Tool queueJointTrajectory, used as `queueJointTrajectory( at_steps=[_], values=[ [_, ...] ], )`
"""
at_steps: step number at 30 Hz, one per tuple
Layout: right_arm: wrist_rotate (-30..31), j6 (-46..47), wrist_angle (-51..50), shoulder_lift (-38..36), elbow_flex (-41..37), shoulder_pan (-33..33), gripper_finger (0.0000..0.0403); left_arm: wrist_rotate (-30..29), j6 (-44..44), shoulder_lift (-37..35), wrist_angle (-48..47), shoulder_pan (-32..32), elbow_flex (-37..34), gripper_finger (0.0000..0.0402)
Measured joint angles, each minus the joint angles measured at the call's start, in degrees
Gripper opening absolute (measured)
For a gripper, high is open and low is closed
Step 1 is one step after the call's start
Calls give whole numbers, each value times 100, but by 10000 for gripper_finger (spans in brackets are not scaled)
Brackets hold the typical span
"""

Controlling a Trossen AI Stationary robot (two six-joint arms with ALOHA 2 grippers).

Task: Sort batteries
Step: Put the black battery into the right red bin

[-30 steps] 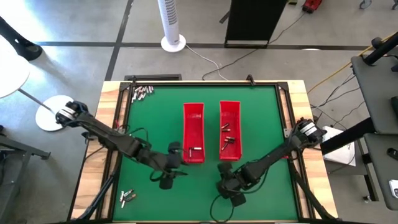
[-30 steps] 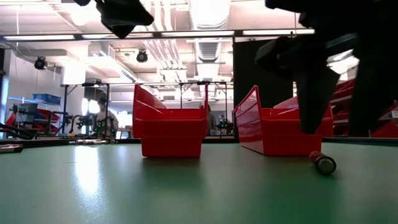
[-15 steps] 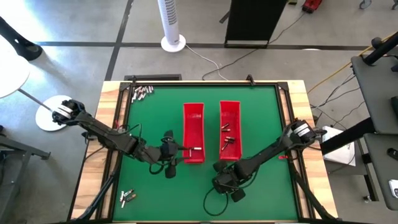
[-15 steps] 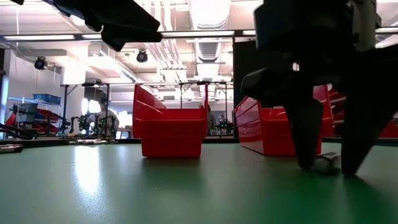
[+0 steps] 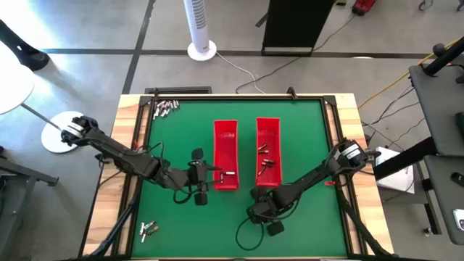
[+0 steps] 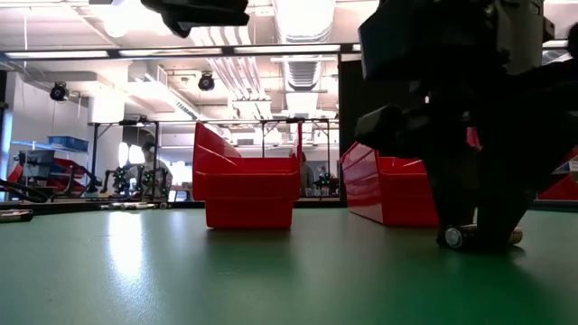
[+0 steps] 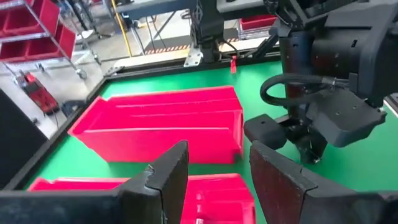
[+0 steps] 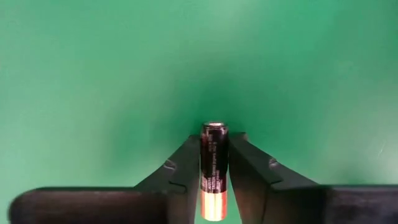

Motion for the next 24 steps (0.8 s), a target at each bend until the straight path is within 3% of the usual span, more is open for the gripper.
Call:
queueJointTrajectory(
  at_steps=[6, 16, 24],
  values=[
    [34, 523, -33, 3, 7, 1, 45, 52, 379, -383, -75, -12, -165, 152],
    [67, 1377, -91, 4, 8, 20, 56, 167, 457, -1523, -65, -6, -935, 152],
    [100, 2284, -292, -113, 7, 19, 40, 159, 454, -1910, -51, -3, -1236, 152]
  ],
)
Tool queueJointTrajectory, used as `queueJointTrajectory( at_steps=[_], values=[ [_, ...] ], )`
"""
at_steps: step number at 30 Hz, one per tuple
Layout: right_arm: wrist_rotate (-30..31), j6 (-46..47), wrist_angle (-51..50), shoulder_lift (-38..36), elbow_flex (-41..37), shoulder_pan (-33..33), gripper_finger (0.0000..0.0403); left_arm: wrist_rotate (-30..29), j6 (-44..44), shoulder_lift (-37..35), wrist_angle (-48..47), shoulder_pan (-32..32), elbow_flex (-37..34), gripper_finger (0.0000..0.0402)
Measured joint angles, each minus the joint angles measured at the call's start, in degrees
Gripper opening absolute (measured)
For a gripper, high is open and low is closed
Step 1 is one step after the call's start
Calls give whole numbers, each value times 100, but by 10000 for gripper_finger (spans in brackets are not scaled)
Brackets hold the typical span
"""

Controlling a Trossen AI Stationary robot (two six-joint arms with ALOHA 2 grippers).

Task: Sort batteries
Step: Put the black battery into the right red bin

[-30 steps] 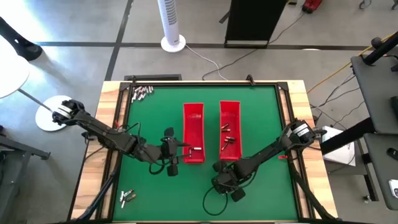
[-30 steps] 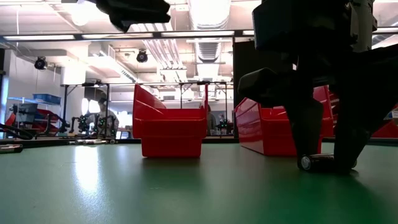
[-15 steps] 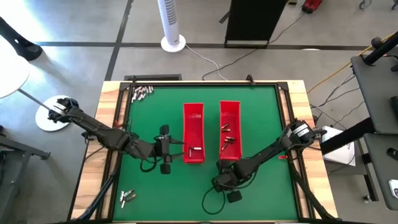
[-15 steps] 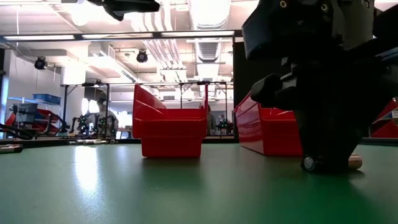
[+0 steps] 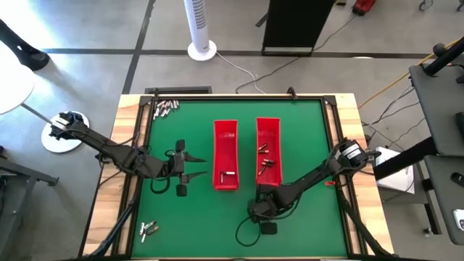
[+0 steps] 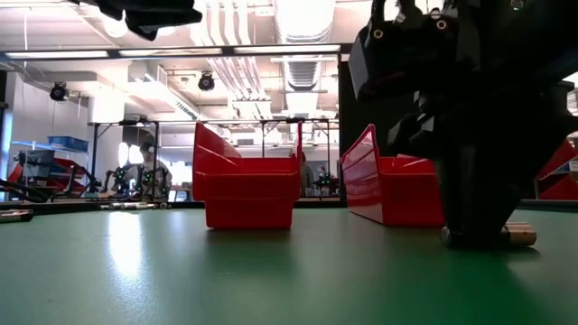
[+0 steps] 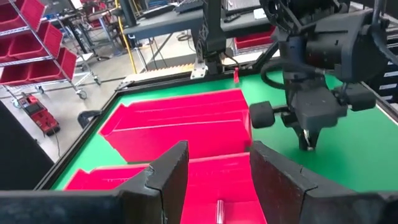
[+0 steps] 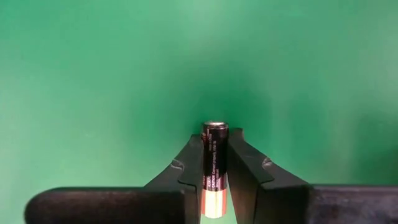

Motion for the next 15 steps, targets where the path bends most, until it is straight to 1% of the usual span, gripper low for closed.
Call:
queueJointTrajectory(
  at_steps=[6, 15],
  values=[
    [0, 503, -226, -210, 13, 20, 41, 2, 70, 17, -31, 0, -74, 152],
    [7, 802, -233, -291, 18, 190, 39, 7, 162, -5, -279, -4, 152, 152]
  ],
)
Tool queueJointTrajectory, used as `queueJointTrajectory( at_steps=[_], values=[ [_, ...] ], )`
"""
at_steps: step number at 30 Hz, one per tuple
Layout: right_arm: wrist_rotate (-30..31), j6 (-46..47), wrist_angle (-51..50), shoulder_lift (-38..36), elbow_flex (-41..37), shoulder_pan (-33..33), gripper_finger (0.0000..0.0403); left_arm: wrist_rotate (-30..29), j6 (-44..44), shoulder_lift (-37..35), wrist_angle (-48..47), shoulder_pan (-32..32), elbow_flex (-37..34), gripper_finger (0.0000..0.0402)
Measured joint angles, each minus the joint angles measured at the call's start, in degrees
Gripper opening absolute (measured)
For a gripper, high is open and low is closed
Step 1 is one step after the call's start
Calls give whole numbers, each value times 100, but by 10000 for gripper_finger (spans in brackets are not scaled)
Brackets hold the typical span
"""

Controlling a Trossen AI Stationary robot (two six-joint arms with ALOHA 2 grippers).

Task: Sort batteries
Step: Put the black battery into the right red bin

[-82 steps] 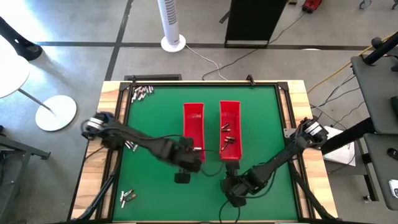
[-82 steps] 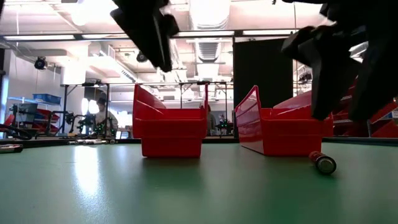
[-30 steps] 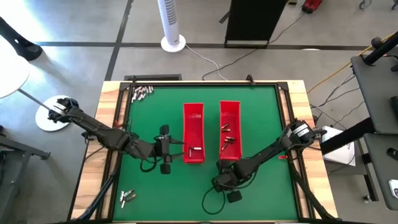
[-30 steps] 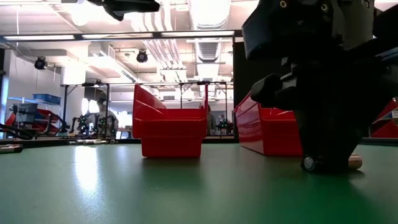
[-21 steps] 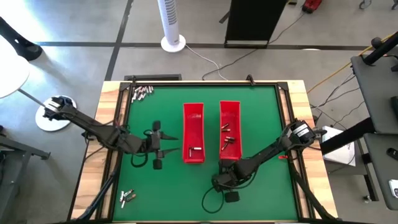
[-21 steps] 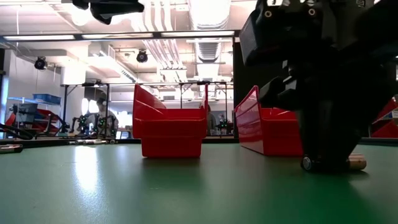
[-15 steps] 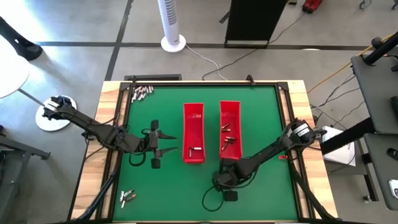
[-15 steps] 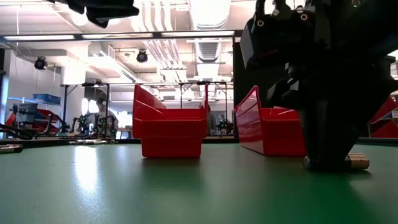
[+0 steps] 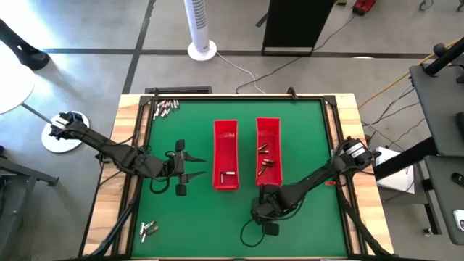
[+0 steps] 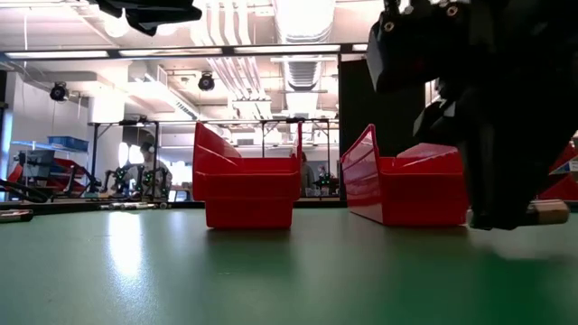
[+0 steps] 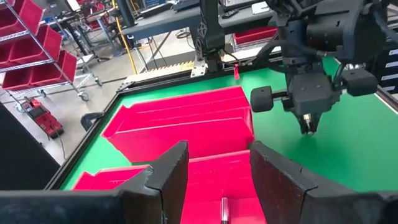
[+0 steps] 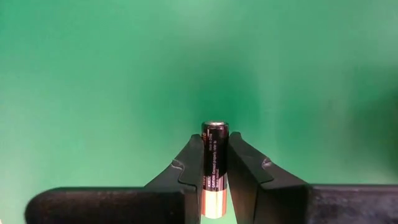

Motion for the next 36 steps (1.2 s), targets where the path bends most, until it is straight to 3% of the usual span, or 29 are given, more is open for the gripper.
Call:
queueJointTrajectory(
  at_steps=[9, 15, 22, 30, 36],
  values=[
    [32, -22, -299, -281, 169, 124, 39, 2, -67, 44, -5, 0, -20, 152],
    [712, -262, -930, -798, 248, 38, 39, 3, -179, 44, 1, 0, -22, 152],
    [1600, -852, -1203, -1307, 258, -557, 39, 7, -282, 46, -4, 0, -26, 152],
    [1602, -1526, -1556, -1192, 260, -1455, 39, 6, -339, 46, -50, 0, -35, 152],
    [1465, -1840, -1740, -1046, 107, -1782, 39, 4, -447, 46, -210, 0, -52, 152]
  ],
)
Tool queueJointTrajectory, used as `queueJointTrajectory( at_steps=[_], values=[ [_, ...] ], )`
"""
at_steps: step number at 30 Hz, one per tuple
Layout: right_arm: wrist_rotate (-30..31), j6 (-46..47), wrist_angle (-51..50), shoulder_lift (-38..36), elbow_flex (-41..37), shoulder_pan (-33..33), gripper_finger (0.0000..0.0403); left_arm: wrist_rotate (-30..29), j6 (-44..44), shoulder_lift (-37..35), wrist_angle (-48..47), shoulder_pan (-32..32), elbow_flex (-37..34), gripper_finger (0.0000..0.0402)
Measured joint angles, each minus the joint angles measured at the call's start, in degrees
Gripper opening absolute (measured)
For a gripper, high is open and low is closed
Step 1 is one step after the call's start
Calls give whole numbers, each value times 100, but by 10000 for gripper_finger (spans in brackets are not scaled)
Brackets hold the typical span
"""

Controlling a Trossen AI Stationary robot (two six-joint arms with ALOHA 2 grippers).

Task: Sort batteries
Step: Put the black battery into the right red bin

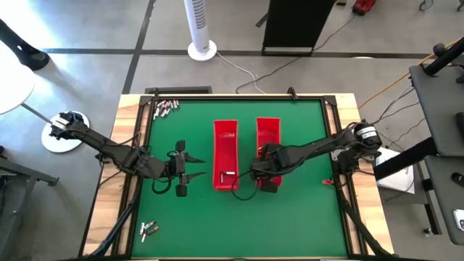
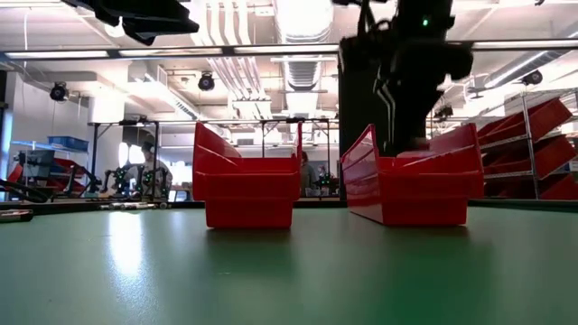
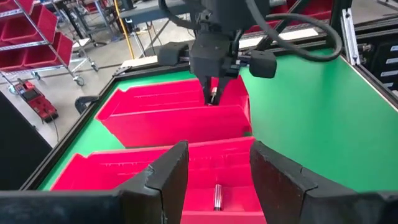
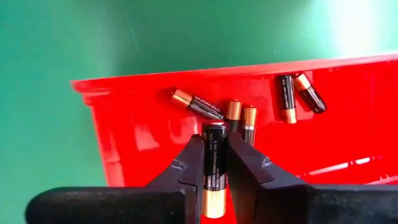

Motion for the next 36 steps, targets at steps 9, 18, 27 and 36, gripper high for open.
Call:
queueJointTrajectory(
  at_steps=[9, 18, 27, 36],
  values=[
    [-220, -396, 110, 216, -182, -317, 39, 2, -287, 2, -92, 0, -2, 152],
    [-340, -608, 286, 586, -202, -539, 38, 26, -312, 2, -89, -1, -4, 152],
    [-466, -721, 359, 778, -239, -612, 45, 32, -310, 2, -140, -1, -9, 152],
    [-427, -730, 621, 787, -389, -642, 49, 35, -344, 2, -136, 0, -9, 152]
  ],
)
